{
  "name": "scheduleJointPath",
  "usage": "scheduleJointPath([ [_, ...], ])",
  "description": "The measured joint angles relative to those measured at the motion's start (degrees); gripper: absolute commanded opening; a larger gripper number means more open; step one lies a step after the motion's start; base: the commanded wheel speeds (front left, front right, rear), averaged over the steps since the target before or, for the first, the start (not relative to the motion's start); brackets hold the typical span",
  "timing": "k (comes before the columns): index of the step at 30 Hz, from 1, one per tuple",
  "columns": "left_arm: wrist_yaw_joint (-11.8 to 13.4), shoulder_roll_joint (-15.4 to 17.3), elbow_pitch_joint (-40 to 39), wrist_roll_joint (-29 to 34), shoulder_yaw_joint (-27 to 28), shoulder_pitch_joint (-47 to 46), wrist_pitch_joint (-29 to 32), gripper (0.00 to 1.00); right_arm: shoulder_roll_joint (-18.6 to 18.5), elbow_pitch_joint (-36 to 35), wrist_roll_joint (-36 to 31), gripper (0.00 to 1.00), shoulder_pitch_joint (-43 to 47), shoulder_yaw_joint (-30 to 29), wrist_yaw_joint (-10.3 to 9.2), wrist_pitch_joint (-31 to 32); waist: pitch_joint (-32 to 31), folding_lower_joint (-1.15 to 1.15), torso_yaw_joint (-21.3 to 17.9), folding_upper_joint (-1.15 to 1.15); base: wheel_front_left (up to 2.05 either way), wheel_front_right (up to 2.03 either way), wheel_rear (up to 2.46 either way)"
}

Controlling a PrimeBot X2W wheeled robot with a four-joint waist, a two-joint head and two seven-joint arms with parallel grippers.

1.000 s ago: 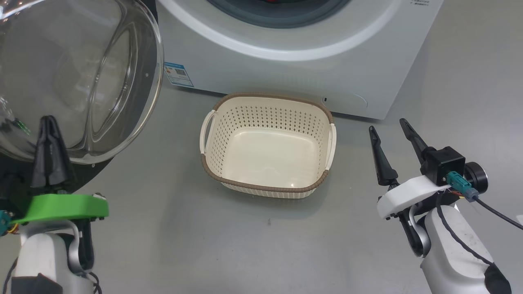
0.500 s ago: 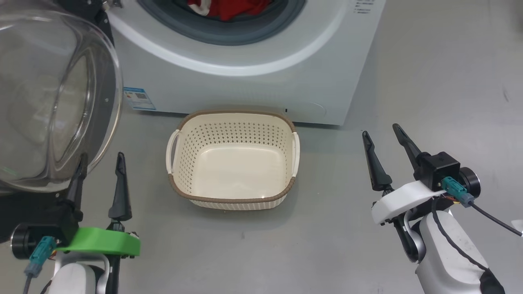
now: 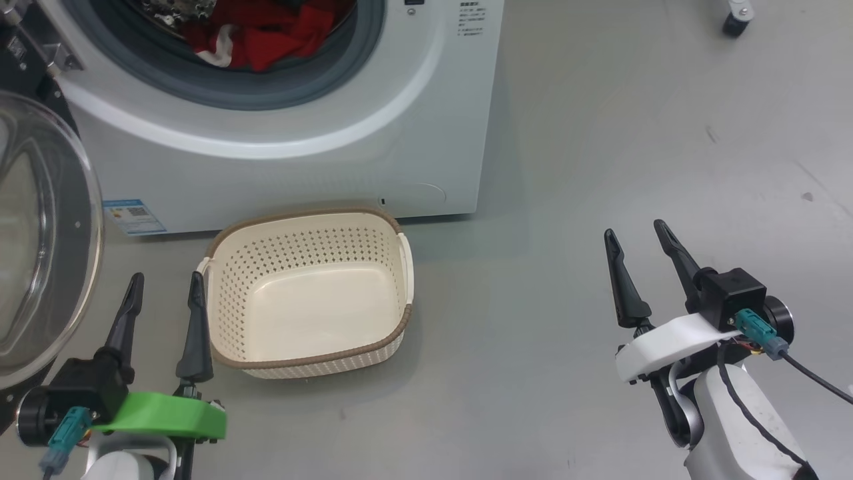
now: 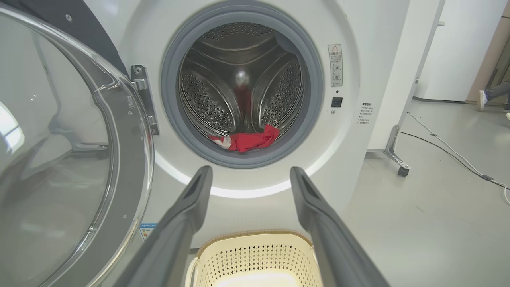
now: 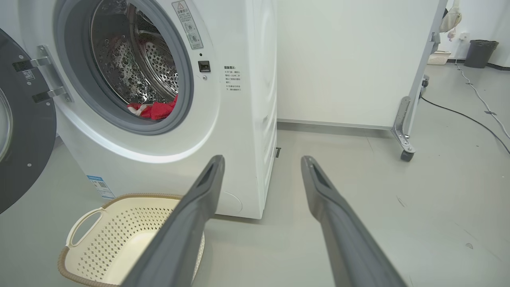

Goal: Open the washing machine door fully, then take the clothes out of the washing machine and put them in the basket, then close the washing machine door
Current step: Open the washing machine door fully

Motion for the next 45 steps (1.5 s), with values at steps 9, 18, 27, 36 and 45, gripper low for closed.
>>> scheduleJointPath([
  [9,0.7,0.1,0.2,0.2,-0.1,3.5,0.0,1.00,0.1,-2.5,0.0,1.00,2.8,-1.7,-0.64,0.0,-2.4,0.00,-3.8,0.00,0.00,0.00,0.00],
  [18,1.8,0.2,0.0,0.8,-0.1,5.1,0.0,1.00,0.3,-4.5,0.0,1.00,5.0,-2.9,-0.99,0.0,-4.1,0.00,-5.0,0.00,0.00,0.00,0.00],
  [27,2.8,0.2,-0.3,0.8,-0.1,5.6,0.0,1.00,0.4,-5.9,-0.1,1.00,5.5,-3.2,-1.00,0.0,-4.3,0.00,-4.6,0.00,0.00,0.00,0.00],
  [36,3.2,0.2,-0.5,0.8,-0.8,6.2,0.0,1.00,0.6,-6.1,-0.6,1.00,6.2,-3.2,-0.99,0.0,-4.4,0.00,-3.9,0.00,0.00,0.00,0.00],
  [45,3.3,0.3,-0.9,0.8,-0.9,6.3,0.0,1.00,0.7,-6.4,-0.6,1.00,7.1,-3.2,-0.94,0.0,-4.3,0.00,-3.4,0.00,0.00,0.00,0.00],
])
